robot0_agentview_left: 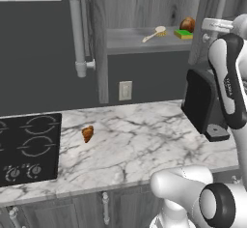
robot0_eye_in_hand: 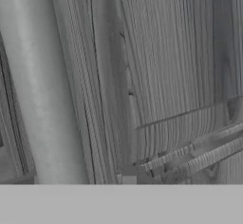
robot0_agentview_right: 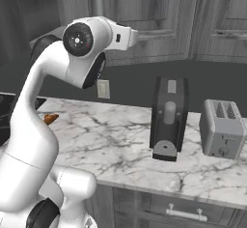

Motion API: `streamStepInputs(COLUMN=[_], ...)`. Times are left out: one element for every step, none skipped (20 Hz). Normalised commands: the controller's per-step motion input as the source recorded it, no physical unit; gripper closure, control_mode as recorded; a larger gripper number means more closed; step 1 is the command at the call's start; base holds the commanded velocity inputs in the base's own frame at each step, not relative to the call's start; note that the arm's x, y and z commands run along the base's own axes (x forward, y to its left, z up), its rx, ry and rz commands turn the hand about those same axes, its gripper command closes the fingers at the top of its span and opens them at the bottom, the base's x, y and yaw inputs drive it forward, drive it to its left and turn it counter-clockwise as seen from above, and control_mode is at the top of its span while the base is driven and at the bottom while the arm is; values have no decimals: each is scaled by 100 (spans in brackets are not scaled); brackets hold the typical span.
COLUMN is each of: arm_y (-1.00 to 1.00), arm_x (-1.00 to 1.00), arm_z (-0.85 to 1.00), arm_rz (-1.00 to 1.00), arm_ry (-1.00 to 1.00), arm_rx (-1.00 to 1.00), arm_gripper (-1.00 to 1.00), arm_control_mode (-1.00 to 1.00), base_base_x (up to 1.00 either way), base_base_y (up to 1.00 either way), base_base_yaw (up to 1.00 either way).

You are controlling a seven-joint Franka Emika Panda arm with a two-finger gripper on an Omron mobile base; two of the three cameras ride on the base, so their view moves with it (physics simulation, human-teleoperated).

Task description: Pick the sponge and dish brush from the cabinet and place them on the counter.

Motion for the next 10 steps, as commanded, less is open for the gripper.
streamStepInputs(arm_y=[-71, -72, -73, -74, -77, -77, -80, -82, -88, -89], arm_x=[-56, -55, -52, -51, -48, -45, -41, -39, -41, -41], arm_z=[36, 34, 32, 27, 23, 17, 12, 6, 6, 5], arm_rz=[-2, -2, -2, -1, 0, 0, 0, 0, 0, 0], arm_ry=[7, 6, 5, 2, 0, 0, 0, 0, 0, 0], arm_rx=[6, 6, 5, 5, 6, 7, 9, 9, 10, 10], arm_gripper=[100, 100, 100, 100, 100, 100, 100, 100, 100, 100], arm_control_mode=[-100, -100, -100, -100, -100, -100, -100, -100, -100, -100], base_base_x=[0, 0, 0, 0, 0, 0, 0, 0, 0, 0], base_base_y=[0, 0, 0, 0, 0, 0, 0, 0, 0, 0], base_base_yaw=[0, 0, 0, 0, 0, 0, 0, 0, 0, 0])
